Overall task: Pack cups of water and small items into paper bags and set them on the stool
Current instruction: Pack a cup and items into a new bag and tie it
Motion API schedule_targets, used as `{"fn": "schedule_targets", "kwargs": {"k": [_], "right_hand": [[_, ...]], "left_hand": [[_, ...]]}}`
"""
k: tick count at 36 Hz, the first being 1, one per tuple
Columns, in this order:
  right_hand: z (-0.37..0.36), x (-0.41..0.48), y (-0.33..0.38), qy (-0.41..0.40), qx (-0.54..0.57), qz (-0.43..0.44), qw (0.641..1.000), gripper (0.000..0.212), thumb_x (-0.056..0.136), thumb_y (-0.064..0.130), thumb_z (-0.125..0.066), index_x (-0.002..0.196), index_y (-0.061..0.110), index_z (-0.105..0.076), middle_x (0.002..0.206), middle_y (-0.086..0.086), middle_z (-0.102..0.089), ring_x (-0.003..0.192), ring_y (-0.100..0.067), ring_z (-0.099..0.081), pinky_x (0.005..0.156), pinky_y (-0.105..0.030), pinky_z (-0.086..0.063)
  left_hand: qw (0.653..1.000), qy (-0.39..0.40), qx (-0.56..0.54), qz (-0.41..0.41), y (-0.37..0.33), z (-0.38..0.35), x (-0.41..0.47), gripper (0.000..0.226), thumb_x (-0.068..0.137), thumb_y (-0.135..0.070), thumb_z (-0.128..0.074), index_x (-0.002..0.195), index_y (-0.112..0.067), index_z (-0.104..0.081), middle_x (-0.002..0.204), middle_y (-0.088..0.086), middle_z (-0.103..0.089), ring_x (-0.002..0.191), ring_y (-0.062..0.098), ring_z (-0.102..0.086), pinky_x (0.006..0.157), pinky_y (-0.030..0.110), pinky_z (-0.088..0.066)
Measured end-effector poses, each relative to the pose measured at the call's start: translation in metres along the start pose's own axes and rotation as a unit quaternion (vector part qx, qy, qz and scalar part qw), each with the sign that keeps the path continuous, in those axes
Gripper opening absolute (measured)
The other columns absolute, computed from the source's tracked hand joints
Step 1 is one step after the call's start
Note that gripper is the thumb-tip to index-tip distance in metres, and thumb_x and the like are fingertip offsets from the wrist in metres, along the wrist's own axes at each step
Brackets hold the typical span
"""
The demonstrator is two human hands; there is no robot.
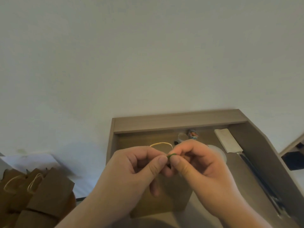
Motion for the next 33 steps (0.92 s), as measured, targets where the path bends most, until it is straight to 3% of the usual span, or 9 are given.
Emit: {"fn": "schedule_targets", "kwargs": {"k": [6, 10, 15, 20, 23, 26, 30, 33], "right_hand": [[0.004, 0.003, 0.003, 0.004, -0.014, 0.002, 1.000, 0.010, 0.092, 0.014, -0.069, 0.087, 0.022, -0.073, 0.074, 0.005, -0.066, 0.069, -0.009, -0.060, 0.067, -0.018, -0.049], [0.000, 0.004, 0.006, 0.038, 0.026, 0.009, 0.999, 0.006, 0.094, 0.009, -0.066, 0.090, 0.013, -0.069, 0.074, 0.006, -0.067, 0.069, -0.005, -0.063, 0.067, -0.016, -0.050], [0.000, 0.005, -0.001, 0.033, 0.046, -0.013, 0.998, 0.005, 0.093, 0.022, -0.073, 0.096, 0.017, -0.074, 0.078, -0.001, -0.072, 0.073, -0.014, -0.069, 0.070, -0.022, -0.055], [0.001, 0.004, -0.001, 0.032, 0.074, -0.006, 0.997, 0.018, 0.085, 0.023, -0.074, 0.101, 0.013, -0.075, 0.078, 0.008, -0.073, 0.073, -0.003, -0.069, 0.070, -0.015, -0.054], [0.002, 0.006, -0.003, 0.039, 0.093, -0.012, 0.995, 0.023, 0.088, 0.021, -0.076, 0.101, 0.002, -0.075, 0.087, 0.004, -0.077, 0.079, -0.007, -0.072, 0.075, -0.018, -0.057], [0.003, 0.008, -0.007, 0.045, 0.116, -0.031, 0.992, 0.028, 0.088, 0.032, -0.083, 0.102, 0.008, -0.079, 0.096, -0.004, -0.078, 0.086, -0.016, -0.075, 0.079, -0.023, -0.059], [0.001, 0.008, -0.005, 0.076, 0.169, -0.029, 0.982, 0.015, 0.090, 0.011, -0.071, 0.100, 0.001, -0.074, 0.088, -0.002, -0.076, 0.076, -0.013, -0.072, 0.073, -0.020, -0.057], [0.000, 0.009, -0.003, 0.088, 0.189, -0.018, 0.978, 0.014, 0.091, 0.006, -0.066, 0.100, -0.003, -0.071, 0.087, 0.000, -0.074, 0.074, -0.009, -0.070, 0.070, -0.017, -0.055]], "left_hand": [[1.000, -0.005, -0.002, 0.016, 0.000, -0.002, 0.002, 0.018, 0.086, -0.042, -0.066, 0.088, -0.030, -0.080, 0.083, 0.002, -0.079, 0.051, 0.018, -0.062, 0.044, 0.016, -0.042], [1.000, -0.010, 0.018, 0.004, -0.001, -0.004, 0.004, 0.017, 0.087, -0.041, -0.068, 0.084, -0.027, -0.079, 0.076, 0.002, -0.076, 0.050, 0.018, -0.060, 0.048, 0.014, -0.043], [1.000, -0.004, -0.027, 0.006, 0.001, -0.012, 0.002, 0.020, 0.089, -0.032, -0.066, 0.075, -0.021, -0.074, 0.062, 0.002, -0.068, 0.045, 0.017, -0.055, 0.045, 0.015, -0.042], [0.998, -0.016, -0.058, 0.003, 0.001, -0.012, 0.002, 0.026, 0.095, -0.032, -0.070, 0.076, -0.015, -0.073, 0.066, 0.008, -0.067, 0.045, 0.016, -0.055, 0.042, 0.015, -0.040], [0.997, -0.009, -0.072, 0.005, 0.001, -0.014, 0.002, 0.020, 0.090, -0.028, -0.067, 0.075, -0.018, -0.074, 0.067, 0.009, -0.067, 0.045, 0.016, -0.055, 0.042, 0.015, -0.041], [0.997, -0.008, -0.073, 0.004, 0.002, -0.014, 0.002, 0.018, 0.089, -0.029, -0.067, 0.076, -0.018, -0.074, 0.067, 0.009, -0.067, 0.045, 0.016, -0.055, 0.042, 0.016, -0.040], [0.997, -0.008, -0.076, 0.011, 0.002, -0.015, 0.001, 0.021, 0.094, -0.032, -0.074, 0.079, -0.017, -0.075, 0.067, 0.009, -0.067, 0.044, 0.016, -0.054, 0.041, 0.016, -0.040], [0.998, -0.007, -0.068, 0.016, 0.001, -0.016, 0.000, 0.019, 0.085, -0.036, -0.069, 0.080, -0.019, -0.076, 0.068, 0.007, -0.068, 0.045, 0.016, -0.055, 0.042, 0.016, -0.040]]}}
Point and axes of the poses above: each hand's wrist, its own x-axis towards the middle knuckle, its own z-axis out of the back of the hand, y = z × x, the point moved 6 cm from there along x, towards the middle knuckle
